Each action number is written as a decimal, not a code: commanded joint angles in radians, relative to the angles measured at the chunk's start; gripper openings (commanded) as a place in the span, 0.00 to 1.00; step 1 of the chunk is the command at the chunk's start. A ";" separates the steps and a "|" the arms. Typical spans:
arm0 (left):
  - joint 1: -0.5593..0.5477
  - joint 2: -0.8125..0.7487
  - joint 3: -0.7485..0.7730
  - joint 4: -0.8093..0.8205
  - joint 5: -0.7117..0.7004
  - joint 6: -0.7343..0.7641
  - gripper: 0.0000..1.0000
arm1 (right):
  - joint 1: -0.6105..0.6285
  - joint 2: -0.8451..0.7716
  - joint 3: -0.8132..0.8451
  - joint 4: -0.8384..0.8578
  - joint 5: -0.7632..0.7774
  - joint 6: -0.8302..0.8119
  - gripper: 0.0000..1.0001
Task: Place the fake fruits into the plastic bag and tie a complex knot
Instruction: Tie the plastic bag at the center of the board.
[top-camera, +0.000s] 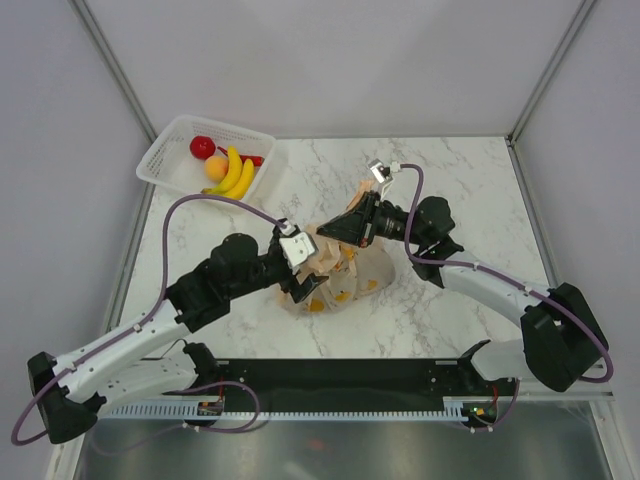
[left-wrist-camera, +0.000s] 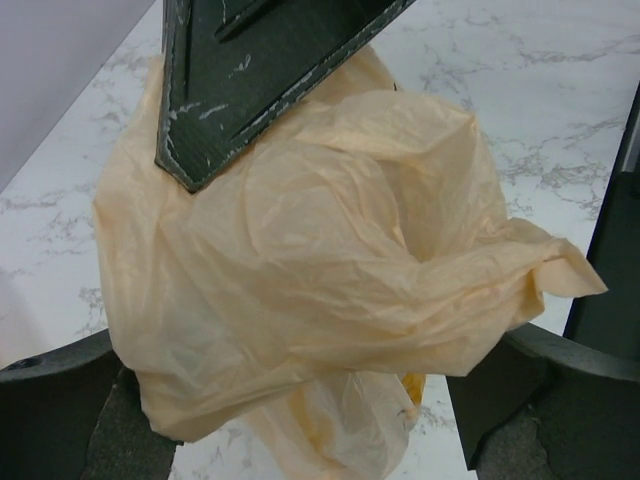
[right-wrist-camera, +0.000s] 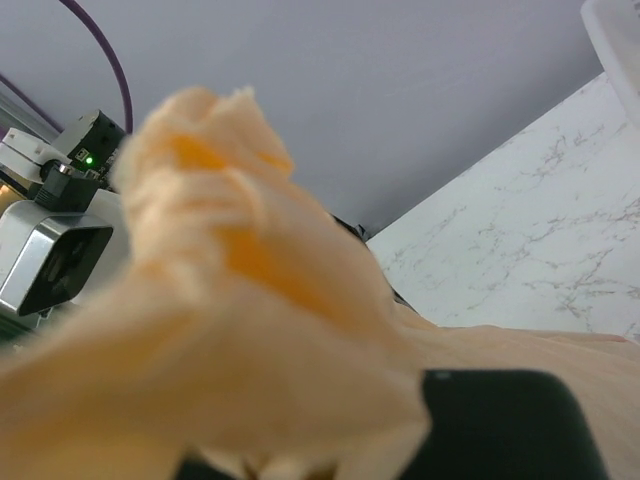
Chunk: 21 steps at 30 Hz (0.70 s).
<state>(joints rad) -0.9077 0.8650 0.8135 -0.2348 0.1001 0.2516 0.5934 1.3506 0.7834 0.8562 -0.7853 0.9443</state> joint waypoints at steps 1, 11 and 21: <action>0.026 0.008 -0.022 0.216 0.128 0.054 0.95 | -0.001 -0.041 0.004 0.072 0.023 0.031 0.00; 0.119 0.045 -0.048 0.342 0.438 -0.009 0.77 | -0.003 -0.073 0.031 0.055 -0.002 0.051 0.00; 0.138 -0.023 -0.115 0.351 0.532 -0.090 0.97 | -0.012 -0.125 0.140 -0.052 0.001 0.056 0.00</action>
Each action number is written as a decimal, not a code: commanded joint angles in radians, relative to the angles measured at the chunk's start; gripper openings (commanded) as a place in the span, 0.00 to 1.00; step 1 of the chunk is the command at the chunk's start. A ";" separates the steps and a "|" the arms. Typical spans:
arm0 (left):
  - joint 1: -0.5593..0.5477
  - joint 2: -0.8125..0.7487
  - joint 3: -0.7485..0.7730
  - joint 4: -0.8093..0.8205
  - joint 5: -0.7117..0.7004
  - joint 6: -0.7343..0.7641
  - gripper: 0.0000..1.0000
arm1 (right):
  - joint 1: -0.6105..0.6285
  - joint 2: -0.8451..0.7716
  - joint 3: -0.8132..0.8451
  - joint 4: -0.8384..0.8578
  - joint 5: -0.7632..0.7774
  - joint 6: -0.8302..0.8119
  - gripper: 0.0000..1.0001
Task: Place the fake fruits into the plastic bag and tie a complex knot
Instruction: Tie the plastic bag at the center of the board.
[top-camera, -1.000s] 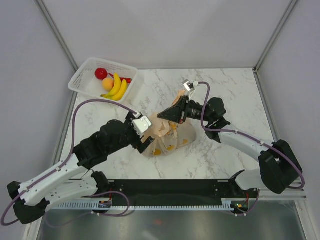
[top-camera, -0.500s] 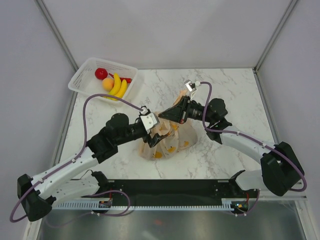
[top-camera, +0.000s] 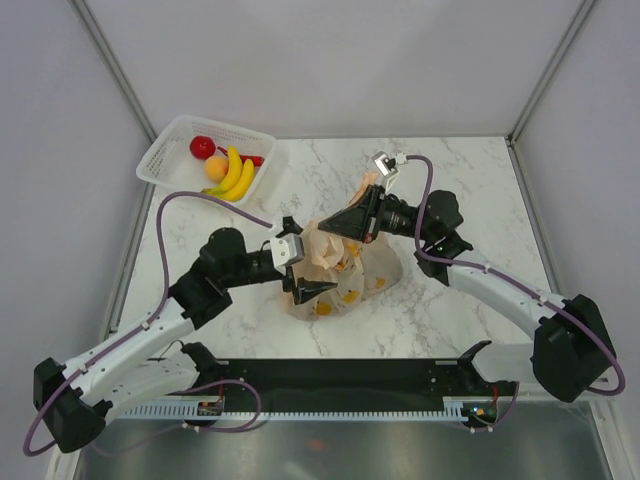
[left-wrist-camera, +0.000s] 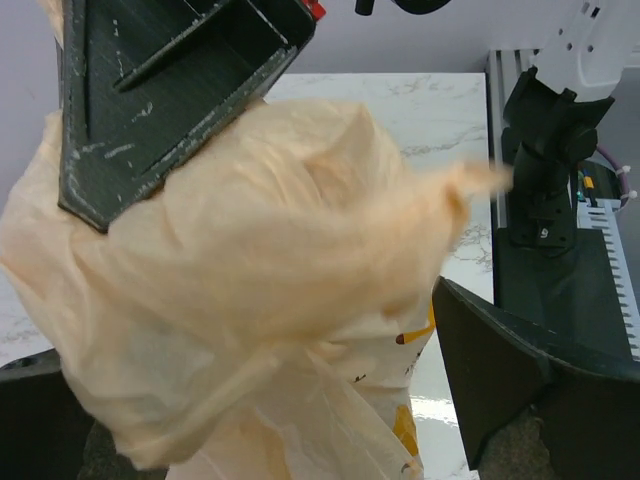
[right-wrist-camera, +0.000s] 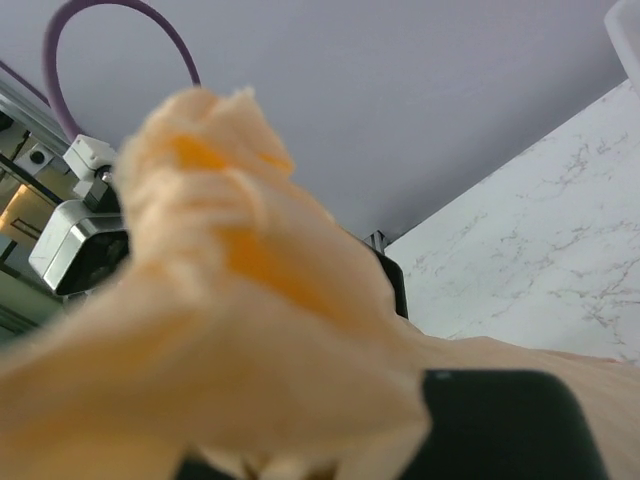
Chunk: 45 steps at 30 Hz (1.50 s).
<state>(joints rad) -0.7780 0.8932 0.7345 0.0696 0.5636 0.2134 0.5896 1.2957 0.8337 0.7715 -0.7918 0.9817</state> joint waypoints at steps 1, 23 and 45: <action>0.009 -0.063 -0.044 0.055 0.071 -0.058 0.97 | -0.010 -0.076 0.100 0.019 0.006 0.015 0.00; 0.025 0.027 -0.067 0.545 0.285 -0.301 0.98 | -0.011 -0.122 0.078 0.163 -0.011 0.210 0.00; 0.023 0.142 0.036 0.561 0.441 -0.370 0.93 | -0.011 -0.107 0.021 0.178 -0.017 0.215 0.00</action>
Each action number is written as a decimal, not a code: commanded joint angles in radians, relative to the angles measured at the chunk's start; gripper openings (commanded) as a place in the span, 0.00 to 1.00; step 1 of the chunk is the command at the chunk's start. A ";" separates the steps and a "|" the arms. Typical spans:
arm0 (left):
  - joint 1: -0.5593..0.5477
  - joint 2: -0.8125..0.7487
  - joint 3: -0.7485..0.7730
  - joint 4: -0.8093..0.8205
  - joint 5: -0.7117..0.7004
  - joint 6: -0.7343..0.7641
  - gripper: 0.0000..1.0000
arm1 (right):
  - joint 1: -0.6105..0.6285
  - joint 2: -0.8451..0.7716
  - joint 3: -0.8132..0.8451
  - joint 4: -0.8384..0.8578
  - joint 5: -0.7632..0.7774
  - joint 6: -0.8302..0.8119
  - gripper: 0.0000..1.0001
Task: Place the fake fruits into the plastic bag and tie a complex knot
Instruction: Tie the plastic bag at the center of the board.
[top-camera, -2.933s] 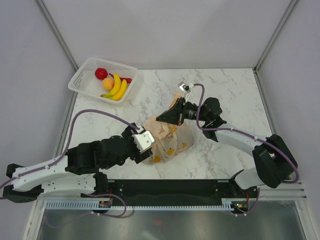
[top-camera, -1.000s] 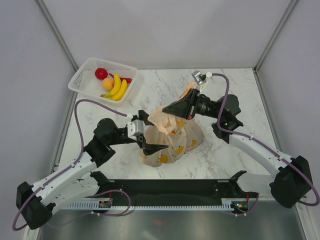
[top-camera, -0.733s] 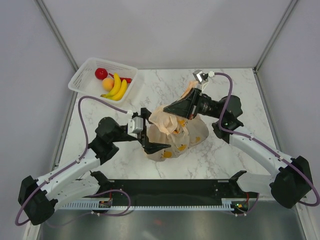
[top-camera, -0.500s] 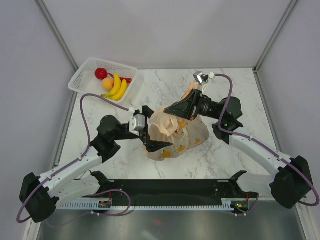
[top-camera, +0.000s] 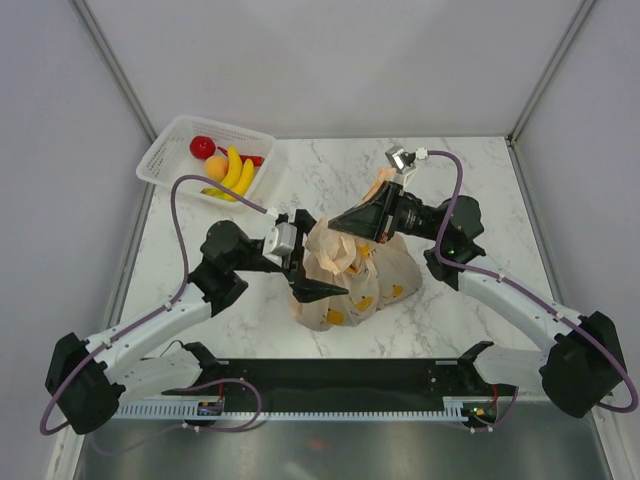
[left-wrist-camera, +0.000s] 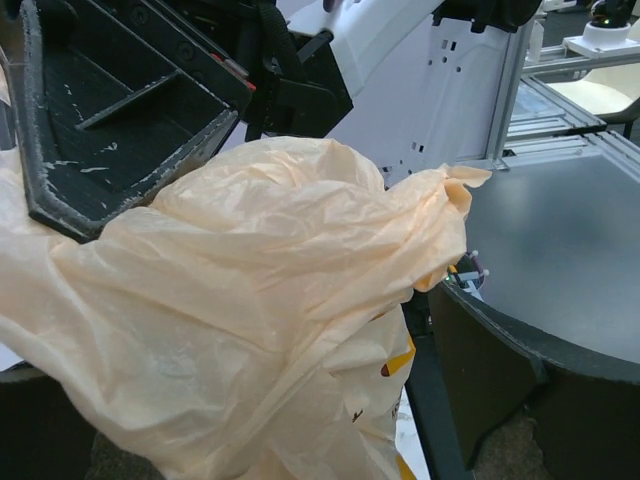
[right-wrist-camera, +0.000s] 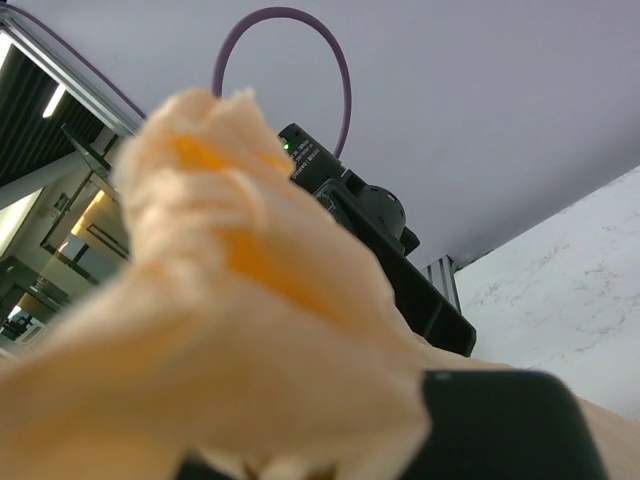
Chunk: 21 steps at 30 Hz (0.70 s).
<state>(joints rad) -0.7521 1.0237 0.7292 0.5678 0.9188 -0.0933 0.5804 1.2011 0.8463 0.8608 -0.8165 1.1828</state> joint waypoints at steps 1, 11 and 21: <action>-0.003 0.013 0.039 0.058 0.066 -0.054 0.93 | -0.004 -0.009 0.008 0.092 0.007 0.018 0.00; -0.003 0.038 0.041 0.110 -0.162 -0.028 0.96 | 0.007 -0.008 -0.022 0.104 0.016 0.020 0.00; -0.004 0.069 0.052 0.127 0.110 -0.098 0.73 | -0.002 0.017 -0.001 0.087 -0.006 -0.003 0.00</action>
<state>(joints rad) -0.7521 1.1091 0.7517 0.6468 0.8902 -0.1501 0.5804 1.2148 0.8131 0.8825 -0.8188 1.1854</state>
